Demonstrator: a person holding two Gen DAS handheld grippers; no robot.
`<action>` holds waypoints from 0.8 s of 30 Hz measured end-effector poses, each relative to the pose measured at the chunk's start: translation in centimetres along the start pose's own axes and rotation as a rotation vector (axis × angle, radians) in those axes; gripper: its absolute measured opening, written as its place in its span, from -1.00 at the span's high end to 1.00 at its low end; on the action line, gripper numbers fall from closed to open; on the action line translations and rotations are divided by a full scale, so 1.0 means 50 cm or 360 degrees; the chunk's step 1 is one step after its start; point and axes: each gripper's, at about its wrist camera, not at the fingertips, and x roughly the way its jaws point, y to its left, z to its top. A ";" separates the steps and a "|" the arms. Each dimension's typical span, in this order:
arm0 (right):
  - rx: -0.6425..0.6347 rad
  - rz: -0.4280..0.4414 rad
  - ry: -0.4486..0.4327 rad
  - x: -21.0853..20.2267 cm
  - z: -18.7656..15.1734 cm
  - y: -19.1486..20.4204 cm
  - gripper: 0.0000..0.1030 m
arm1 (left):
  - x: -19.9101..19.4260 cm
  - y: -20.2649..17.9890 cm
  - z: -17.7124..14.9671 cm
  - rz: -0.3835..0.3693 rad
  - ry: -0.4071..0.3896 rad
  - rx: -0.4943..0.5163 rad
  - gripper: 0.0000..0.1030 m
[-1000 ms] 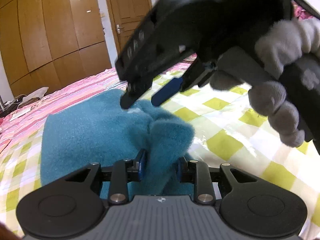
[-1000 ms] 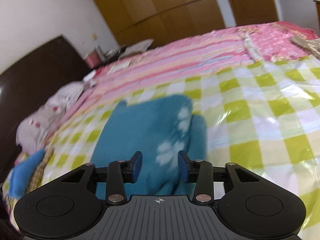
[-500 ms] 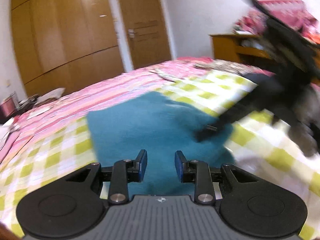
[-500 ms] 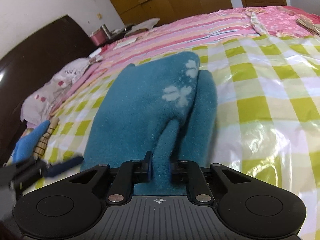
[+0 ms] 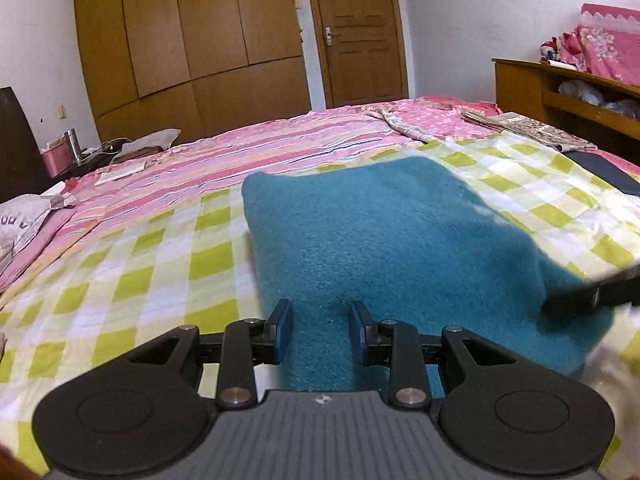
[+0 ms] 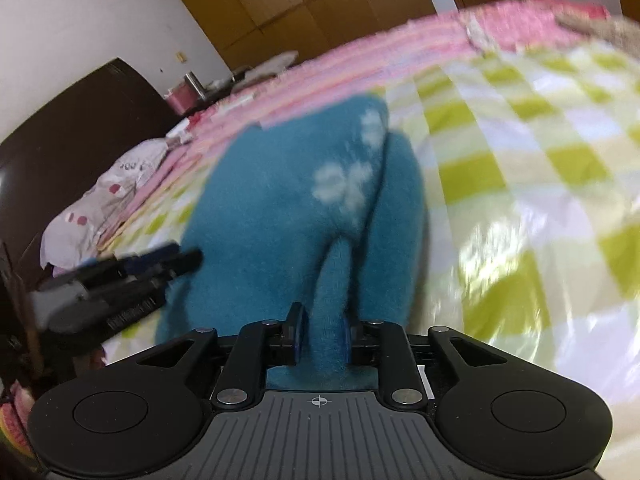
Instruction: Fold small clothes
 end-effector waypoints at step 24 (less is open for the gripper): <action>-0.0027 -0.0330 -0.0168 0.121 0.103 0.009 0.19 | 0.013 0.069 0.034 -0.0076 0.0027 -0.0237 0.07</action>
